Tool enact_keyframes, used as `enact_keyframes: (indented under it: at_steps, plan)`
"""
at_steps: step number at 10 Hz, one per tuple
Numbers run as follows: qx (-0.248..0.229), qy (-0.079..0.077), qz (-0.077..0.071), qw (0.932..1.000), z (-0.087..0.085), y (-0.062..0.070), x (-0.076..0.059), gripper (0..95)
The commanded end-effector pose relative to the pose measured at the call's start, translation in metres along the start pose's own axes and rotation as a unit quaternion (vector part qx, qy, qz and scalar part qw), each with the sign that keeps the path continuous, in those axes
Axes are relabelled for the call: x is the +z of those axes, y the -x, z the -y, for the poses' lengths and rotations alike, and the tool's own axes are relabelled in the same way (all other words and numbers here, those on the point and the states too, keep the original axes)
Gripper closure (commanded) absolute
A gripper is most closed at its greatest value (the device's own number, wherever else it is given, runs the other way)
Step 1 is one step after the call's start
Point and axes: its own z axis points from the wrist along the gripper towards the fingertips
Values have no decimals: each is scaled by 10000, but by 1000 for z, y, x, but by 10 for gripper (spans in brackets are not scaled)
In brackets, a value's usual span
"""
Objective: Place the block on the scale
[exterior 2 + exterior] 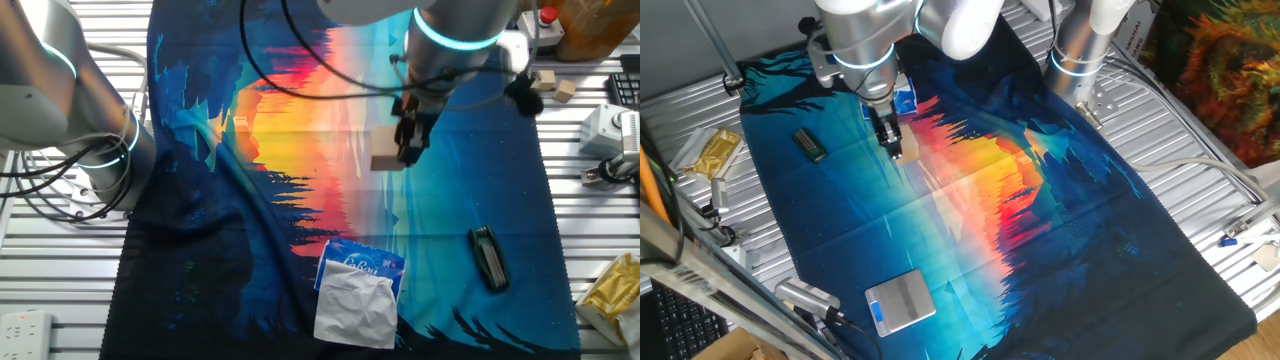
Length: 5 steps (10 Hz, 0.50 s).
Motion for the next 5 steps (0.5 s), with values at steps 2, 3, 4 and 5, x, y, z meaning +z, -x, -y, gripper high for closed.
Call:
enact_keyframes:
  at_steps: [2, 3, 4, 5]
  plan:
    - [85, -39, 10, 10000, -36, 9, -17, 950]
    - [153, -54, 12, 9999, -50, 16, -20, 950]
    - [312, -48, 2, 9995, -71, 24, -22, 950]
    - [405, -38, 5, 9992, -88, 30, -22, 950]
